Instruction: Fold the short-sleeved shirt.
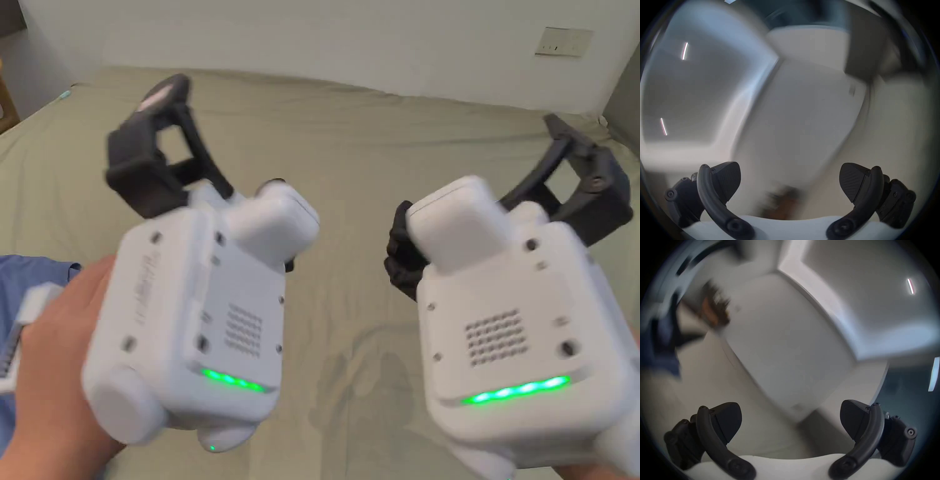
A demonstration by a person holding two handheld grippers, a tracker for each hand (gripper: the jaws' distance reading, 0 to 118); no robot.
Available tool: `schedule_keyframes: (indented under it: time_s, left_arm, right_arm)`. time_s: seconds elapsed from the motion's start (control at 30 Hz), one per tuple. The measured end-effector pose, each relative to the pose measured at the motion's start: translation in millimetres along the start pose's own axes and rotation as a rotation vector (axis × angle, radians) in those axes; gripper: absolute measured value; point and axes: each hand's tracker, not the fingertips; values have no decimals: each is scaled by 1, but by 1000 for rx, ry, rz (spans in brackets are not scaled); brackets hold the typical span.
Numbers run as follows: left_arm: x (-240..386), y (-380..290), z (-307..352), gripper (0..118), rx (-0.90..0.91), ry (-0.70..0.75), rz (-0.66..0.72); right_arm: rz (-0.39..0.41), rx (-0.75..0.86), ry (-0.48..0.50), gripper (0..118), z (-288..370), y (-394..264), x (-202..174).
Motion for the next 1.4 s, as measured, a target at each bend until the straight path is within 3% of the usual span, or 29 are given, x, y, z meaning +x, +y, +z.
schedule_keyframes:
  time_s: [0.03,0.1,0.13,0.17,0.2,0.23,0.3,0.4,0.5,0.73,0.87,1.0,1.03,1.07,1.1,1.13,1.17,1.23,1.4]
  left_arm:
    - [-19,3,-3,117,-74,-90,323]
    - [-50,-17,-14,117,-167,-257,933]
    - [-61,-30,-22,117,-202,-322,1219]
    - [-61,-47,-29,117,-231,-320,1337]
    - [-60,-57,-32,118,-243,-293,1344]
    - [-58,-58,-32,118,-240,-251,1288]
    - [-54,-48,-24,118,-162,-183,1042]
    - [-44,-29,-13,118,-91,-130,750]
    - [-37,-15,-4,118,-59,-132,649]
    - [-33,-7,-7,118,-92,-139,595]
    - [-33,-9,-10,118,-125,-159,644]
    - [-33,-8,-10,116,-130,-160,670]
    - [-33,-7,-9,106,-131,-162,673]
    - [-33,-7,-8,88,-127,-163,674]
    - [-32,-6,-7,58,-117,-159,670]
    - [-32,-4,-9,17,-116,-143,653]
    - [-31,-3,-10,7,-120,-135,640]
    - [-31,-3,-12,5,-117,-163,644]
    - [-24,-3,-13,0,-129,-209,630]
  right_arm:
    - [-261,-76,60,118,-5,3,16]
    - [-710,-175,210,118,-15,-3,46]
    - [-843,-184,260,118,-17,-9,50]
    - [-812,-193,217,118,-18,-12,49]
    - [-725,-177,155,118,-12,-4,40]
    - [-588,-148,63,118,-6,3,30]
    - [-473,-108,-3,118,-1,6,21]
    - [-561,-101,84,118,1,10,22]
    - [-568,-101,71,118,-6,4,28]
    - [-528,-71,75,118,-7,3,29]
    - [-500,-67,67,118,-6,2,29]
    - [-541,-88,109,116,-3,6,28]
    - [-552,-88,118,109,-4,3,31]
    - [-554,-85,120,96,-3,3,32]
    - [-549,-85,117,72,-3,3,31]
    - [-528,-82,103,35,-3,2,31]
    - [-509,-81,88,13,-4,1,30]
    - [-497,-83,83,0,-5,-1,30]
    - [-497,-97,127,0,-6,3,25]
